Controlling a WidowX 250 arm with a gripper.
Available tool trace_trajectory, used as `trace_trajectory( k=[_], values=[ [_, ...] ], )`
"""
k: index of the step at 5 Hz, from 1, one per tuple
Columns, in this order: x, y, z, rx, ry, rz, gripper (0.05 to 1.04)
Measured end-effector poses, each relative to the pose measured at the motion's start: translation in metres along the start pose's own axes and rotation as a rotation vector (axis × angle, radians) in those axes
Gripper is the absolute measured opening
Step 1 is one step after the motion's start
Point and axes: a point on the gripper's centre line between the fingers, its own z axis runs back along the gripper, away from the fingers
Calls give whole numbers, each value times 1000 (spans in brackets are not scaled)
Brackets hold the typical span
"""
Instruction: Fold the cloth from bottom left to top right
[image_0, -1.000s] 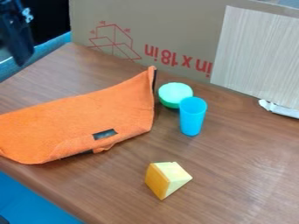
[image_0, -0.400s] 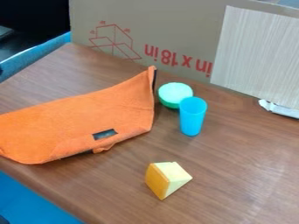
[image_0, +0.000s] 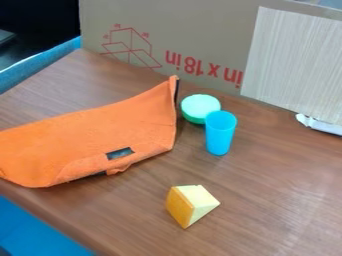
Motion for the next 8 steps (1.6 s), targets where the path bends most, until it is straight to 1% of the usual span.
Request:
trace_trajectory(
  k=[1, 2, 3, 4, 5, 6, 7, 8],
  values=[
    [6, 21, -15, 14, -38, 28, 999],
    [10, 39, -28, 43, -62, 32, 999],
    [11, 53, -38, 77, -69, 34, 999],
    [10, 67, -50, 122, -66, 54, 999],
    [3, 71, -67, 128, -70, 62, 999],
    [0, 72, -78, 130, -90, 55, 999],
    [0, 74, -83, 137, -114, 65, 999],
    [1, 71, -90, 139, -120, 69, 999]
  ],
)
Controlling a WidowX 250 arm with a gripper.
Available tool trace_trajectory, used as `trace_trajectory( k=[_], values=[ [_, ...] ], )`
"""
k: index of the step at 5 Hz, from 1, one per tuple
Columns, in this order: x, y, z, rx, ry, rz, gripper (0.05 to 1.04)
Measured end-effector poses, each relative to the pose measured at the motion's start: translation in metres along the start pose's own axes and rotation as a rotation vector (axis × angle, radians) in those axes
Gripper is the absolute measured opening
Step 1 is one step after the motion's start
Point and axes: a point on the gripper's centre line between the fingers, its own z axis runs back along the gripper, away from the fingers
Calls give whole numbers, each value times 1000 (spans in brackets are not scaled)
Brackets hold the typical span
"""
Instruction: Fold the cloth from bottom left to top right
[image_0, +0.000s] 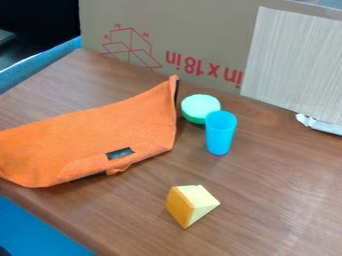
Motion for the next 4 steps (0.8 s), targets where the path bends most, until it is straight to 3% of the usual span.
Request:
trace_trajectory(
  k=[2, 3, 4],
  values=[
    [2, -7, -9, 17, -7, 0, 999],
    [3, -8, -11, 27, -14, -1, 950],
    [3, -8, -13, 24, -13, 10, 667]
  ],
)
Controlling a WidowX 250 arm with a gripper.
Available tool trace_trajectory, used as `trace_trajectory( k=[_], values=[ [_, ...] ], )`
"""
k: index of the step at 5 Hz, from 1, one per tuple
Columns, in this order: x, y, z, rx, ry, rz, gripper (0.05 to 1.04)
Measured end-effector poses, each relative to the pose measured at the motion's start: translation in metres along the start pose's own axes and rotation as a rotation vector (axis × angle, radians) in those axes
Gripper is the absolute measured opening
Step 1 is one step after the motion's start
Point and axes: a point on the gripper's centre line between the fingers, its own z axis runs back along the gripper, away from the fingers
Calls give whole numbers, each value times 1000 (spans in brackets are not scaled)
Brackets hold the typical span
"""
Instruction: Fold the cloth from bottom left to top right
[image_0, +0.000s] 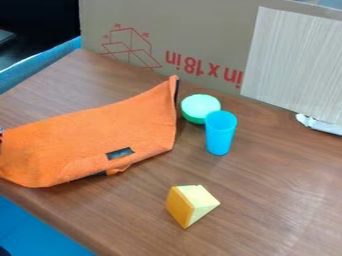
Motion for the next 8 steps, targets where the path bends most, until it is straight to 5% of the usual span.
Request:
trace_trajectory(
  k=[1, 2, 3, 5, 6, 8],
  values=[
    [1, 0, 0, -3, -5, -3, 359],
    [-2, -2, 0, -24, 5, -7, 158],
    [-5, -5, 6, -50, 34, -9, 64],
    [17, -1, 46, -93, 79, 57, 51],
    [25, -4, 66, -117, 145, 109, 51],
    [32, -55, 94, -167, 234, 153, 51]
  ],
)
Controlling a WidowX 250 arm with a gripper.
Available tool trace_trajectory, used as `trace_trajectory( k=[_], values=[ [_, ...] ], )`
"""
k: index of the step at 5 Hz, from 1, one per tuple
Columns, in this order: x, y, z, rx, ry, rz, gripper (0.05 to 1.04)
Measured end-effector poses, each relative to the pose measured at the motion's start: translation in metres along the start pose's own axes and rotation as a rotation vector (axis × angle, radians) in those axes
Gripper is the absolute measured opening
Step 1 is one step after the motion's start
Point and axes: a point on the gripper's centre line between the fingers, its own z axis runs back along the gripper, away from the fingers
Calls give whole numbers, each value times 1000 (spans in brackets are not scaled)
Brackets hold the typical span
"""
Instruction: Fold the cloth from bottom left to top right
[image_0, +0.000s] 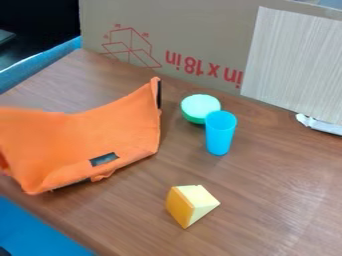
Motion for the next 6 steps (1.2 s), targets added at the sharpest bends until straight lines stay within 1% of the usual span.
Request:
trace_trajectory(
  k=[1, 2, 3, 5, 6],
  values=[
    [4, -38, -5, 9, 22, 25, 51],
    [17, -71, -11, 23, 19, 71, 51],
    [33, -98, -22, 34, 32, 123, 51],
    [53, -137, -45, 72, 61, 179, 51],
    [60, -158, -60, 89, 64, 183, 51]
  ],
)
